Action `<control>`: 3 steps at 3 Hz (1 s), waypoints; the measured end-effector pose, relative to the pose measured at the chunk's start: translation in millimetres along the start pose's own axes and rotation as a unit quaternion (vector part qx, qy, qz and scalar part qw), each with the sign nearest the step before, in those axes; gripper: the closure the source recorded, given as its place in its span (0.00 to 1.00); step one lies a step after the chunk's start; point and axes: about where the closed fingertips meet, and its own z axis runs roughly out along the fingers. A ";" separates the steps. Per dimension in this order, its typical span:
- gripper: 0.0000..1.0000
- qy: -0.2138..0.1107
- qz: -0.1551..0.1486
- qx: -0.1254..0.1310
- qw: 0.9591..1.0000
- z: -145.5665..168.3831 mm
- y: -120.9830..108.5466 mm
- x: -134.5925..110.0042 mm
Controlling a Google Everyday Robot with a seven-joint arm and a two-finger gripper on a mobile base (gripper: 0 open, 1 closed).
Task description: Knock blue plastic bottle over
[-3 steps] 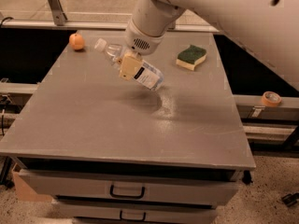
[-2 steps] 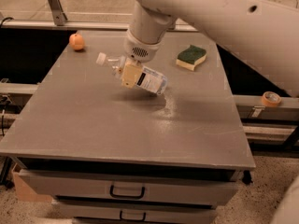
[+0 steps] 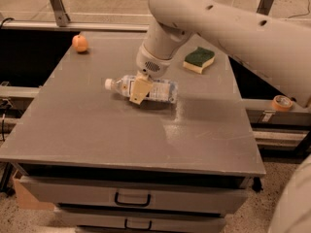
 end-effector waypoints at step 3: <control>0.00 -0.042 -0.001 -0.035 0.998 10.5 13.5 -13.5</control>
Offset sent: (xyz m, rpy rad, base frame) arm -0.0124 0.0288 -0.0067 0.1469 0.0724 0.0656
